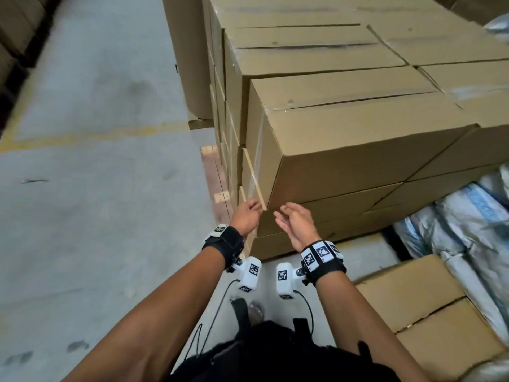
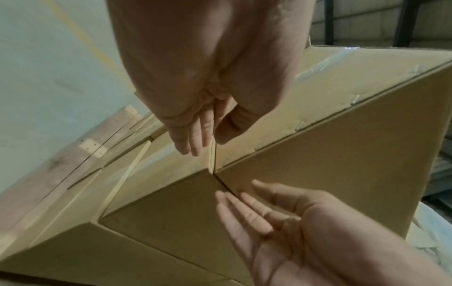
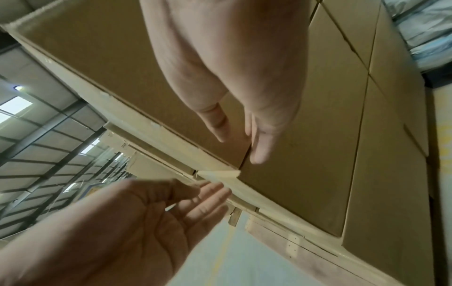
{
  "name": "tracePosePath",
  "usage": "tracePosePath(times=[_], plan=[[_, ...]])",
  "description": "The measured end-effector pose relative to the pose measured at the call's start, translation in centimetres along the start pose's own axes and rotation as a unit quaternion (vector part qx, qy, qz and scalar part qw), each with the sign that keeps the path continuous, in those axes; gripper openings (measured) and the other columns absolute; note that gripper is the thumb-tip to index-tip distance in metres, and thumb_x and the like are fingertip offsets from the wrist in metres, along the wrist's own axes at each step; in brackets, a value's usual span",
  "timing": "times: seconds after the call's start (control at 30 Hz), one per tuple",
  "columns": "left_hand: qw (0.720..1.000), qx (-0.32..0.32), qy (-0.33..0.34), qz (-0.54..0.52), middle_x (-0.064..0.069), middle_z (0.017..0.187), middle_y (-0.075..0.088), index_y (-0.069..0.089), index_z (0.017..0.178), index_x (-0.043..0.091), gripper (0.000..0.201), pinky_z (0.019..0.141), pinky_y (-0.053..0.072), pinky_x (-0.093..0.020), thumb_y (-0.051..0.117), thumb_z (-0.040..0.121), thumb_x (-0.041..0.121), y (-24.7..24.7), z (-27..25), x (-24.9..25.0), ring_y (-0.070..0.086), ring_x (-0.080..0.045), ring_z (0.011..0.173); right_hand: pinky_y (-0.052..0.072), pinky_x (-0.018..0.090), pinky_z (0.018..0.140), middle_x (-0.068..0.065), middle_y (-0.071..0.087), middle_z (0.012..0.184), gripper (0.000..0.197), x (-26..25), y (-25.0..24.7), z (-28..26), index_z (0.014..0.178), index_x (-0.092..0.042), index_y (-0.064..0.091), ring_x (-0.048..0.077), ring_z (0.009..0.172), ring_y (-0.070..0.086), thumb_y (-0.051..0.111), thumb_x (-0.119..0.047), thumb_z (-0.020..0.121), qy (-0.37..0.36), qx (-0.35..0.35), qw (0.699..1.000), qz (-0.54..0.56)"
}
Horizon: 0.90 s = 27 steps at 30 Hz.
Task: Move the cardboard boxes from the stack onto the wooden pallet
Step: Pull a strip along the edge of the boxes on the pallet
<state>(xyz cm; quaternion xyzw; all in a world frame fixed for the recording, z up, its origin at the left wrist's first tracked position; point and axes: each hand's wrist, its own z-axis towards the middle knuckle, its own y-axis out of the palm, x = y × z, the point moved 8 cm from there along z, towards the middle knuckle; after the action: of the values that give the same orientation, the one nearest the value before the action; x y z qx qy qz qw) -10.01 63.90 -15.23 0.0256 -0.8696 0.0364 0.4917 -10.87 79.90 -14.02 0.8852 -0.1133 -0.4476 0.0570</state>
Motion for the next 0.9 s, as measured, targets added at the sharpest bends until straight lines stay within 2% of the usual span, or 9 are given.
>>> tracePosePath(times=[0.1, 0.2, 0.3, 0.47, 0.53, 0.6, 0.63, 0.77, 0.9], plan=[[1.000, -0.010, -0.002, 0.011, -0.006, 0.154, 0.052, 0.042, 0.156, 0.007, 0.058, 0.121, 0.040, -0.044, 0.053, 0.100, -0.005, -2.0, 1.2, 0.4, 0.052, -0.021, 0.140, 0.056, 0.037, 0.105, 0.015, 0.070, 0.124, 0.044, 1.5, -0.1, 0.9, 0.141, -0.001, 0.055, 0.024, 0.116, 0.069, 0.065, 0.001, 0.098, -0.013, 0.079, 0.996, -0.043], [1.000, -0.015, -0.003, 0.008, -0.007, 0.149, 0.056, 0.041, 0.156, 0.006, 0.058, 0.116, 0.046, -0.041, 0.057, 0.101, -0.003, -3.4, 3.2, 0.9, 0.057, -0.020, 0.132, 0.051, 0.036, 0.109, 0.009, 0.066, 0.140, 0.054, 2.8, 0.4, 1.4, 0.140, -0.012, 0.056, 0.019, 0.119, 0.065, 0.076, -0.003, 0.090, -0.036, 0.126, 0.987, -0.096], [0.998, -0.019, 0.015, 0.050, 0.001, 0.136, 0.060, 0.043, 0.156, 0.010, 0.061, 0.115, 0.047, -0.042, 0.060, 0.098, -0.001, -4.5, 5.2, 2.3, 0.059, -0.015, 0.121, 0.046, 0.027, 0.098, -0.002, 0.062, 0.143, 0.065, 3.1, 0.5, 0.8, 0.147, -0.015, 0.051, 0.013, 0.109, 0.062, 0.081, -0.009, 0.090, -0.056, 0.173, 0.971, -0.159], [0.988, -0.030, 0.064, 0.139, -0.001, 0.156, 0.050, 0.036, 0.161, 0.012, 0.065, 0.101, 0.043, -0.022, 0.059, 0.100, 0.002, -6.5, 9.7, 6.2, 0.051, -0.019, 0.139, 0.053, 0.028, 0.097, 0.006, 0.056, 0.151, 0.077, 3.8, 1.6, 1.2, 0.150, -0.014, 0.045, 0.018, 0.115, 0.067, 0.085, -0.006, 0.085, -0.089, 0.251, 0.952, -0.152], [0.988, -0.053, 0.060, 0.134, -0.005, 0.162, 0.043, 0.031, 0.163, 0.011, 0.069, 0.115, 0.037, -0.026, 0.057, 0.100, -0.002, -7.2, 11.9, 7.1, 0.045, -0.022, 0.146, 0.053, 0.025, 0.093, 0.007, 0.057, 0.148, 0.078, 3.8, 2.2, 1.2, 0.150, -0.012, 0.046, 0.018, 0.115, 0.066, 0.087, -0.006, 0.084, -0.102, 0.301, 0.936, -0.149], [0.983, -0.098, 0.047, 0.146, -0.008, 0.166, 0.037, 0.027, 0.164, 0.012, 0.073, 0.123, 0.035, -0.041, 0.056, 0.099, -0.004, -7.4, 14.3, 7.3, 0.041, -0.024, 0.149, 0.051, 0.021, 0.088, 0.009, 0.061, 0.143, 0.077, 4.0, 3.1, 1.0, 0.150, -0.009, 0.048, 0.018, 0.114, 0.067, 0.088, -0.011, 0.084, -0.109, 0.361, 0.912, -0.159], [0.979, -0.116, 0.043, 0.163, -0.007, 0.166, 0.036, 0.026, 0.164, 0.013, 0.074, 0.124, 0.035, -0.043, 0.056, 0.099, -0.004, -7.5, 15.4, 7.2, 0.041, -0.024, 0.149, 0.051, 0.020, 0.087, 0.011, 0.063, 0.139, 0.076, 4.0, 3.7, 0.7, 0.149, -0.009, 0.050, 0.018, 0.114, 0.068, 0.088, -0.014, 0.084, -0.112, 0.388, 0.901, -0.159], [0.963, -0.158, 0.058, 0.211, -0.004, 0.162, 0.042, 0.026, 0.164, 0.014, 0.070, 0.119, 0.036, -0.031, 0.054, 0.101, 0.001, -7.8, 16.7, 9.1, 0.047, -0.019, 0.142, 0.046, 0.011, 0.088, 0.014, 0.071, 0.128, 0.071, 4.3, 5.4, 0.9, 0.147, -0.006, 0.056, 0.022, 0.112, 0.071, 0.088, -0.022, 0.085, -0.125, 0.462, 0.863, -0.160], [0.953, -0.153, 0.091, 0.246, -0.001, 0.152, 0.054, 0.019, 0.166, 0.025, 0.080, 0.113, 0.048, -0.045, 0.055, 0.099, 0.002, -8.8, 18.5, 9.1, 0.059, -0.024, 0.133, 0.056, 0.022, 0.093, 0.009, 0.077, 0.107, 0.056, 4.8, 6.6, 1.0, 0.141, -0.009, 0.062, 0.022, 0.098, 0.076, 0.083, -0.018, 0.090, -0.135, 0.501, 0.837, -0.175]])
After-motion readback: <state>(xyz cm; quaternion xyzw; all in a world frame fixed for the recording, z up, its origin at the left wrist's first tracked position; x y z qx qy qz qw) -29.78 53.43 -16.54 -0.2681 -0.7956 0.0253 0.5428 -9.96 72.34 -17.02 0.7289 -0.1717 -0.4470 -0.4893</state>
